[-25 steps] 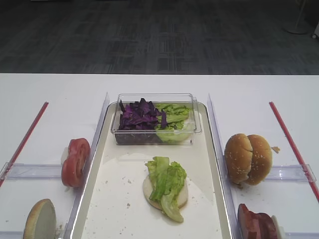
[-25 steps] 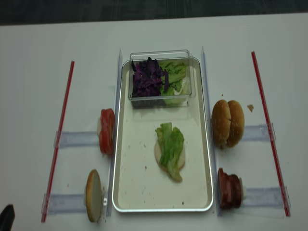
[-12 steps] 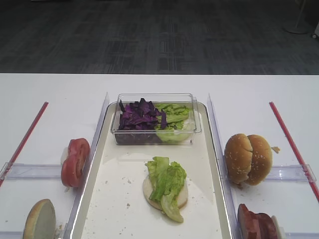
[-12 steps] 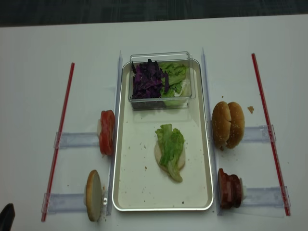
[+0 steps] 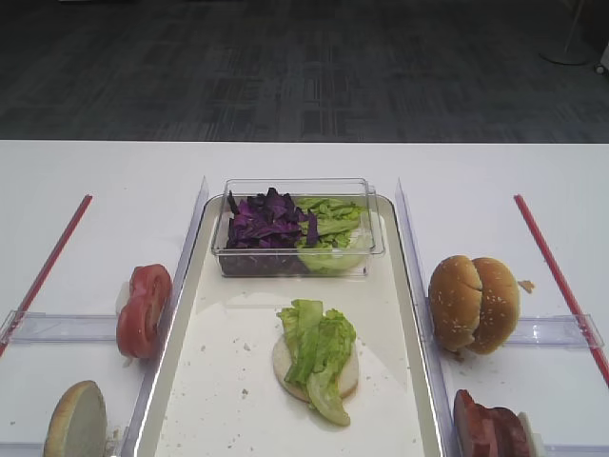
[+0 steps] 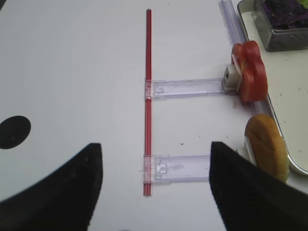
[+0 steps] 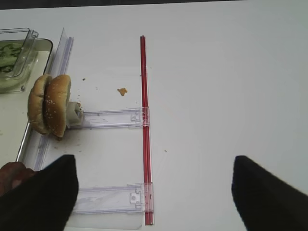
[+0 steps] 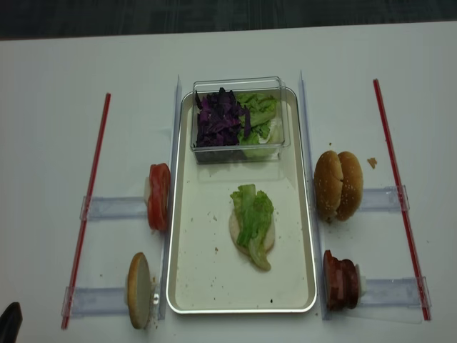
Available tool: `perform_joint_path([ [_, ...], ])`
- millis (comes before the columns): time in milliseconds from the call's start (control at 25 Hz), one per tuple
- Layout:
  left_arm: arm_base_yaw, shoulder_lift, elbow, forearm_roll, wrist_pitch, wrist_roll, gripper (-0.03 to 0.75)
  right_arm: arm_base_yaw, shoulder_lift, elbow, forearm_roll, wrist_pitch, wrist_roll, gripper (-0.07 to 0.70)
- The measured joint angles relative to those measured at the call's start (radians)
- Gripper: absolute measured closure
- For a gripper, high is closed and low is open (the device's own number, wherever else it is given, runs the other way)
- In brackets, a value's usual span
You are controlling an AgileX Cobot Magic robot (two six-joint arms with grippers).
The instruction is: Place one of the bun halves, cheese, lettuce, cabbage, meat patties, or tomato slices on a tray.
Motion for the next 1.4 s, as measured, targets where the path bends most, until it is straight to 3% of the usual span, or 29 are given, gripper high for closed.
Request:
perform_joint_path([
  [1400,0.0,0.0,0.0,0.0,0.0,0.0,0.279,0.0,0.0,0.0,-0.002,0.0,0.0,-0.029],
])
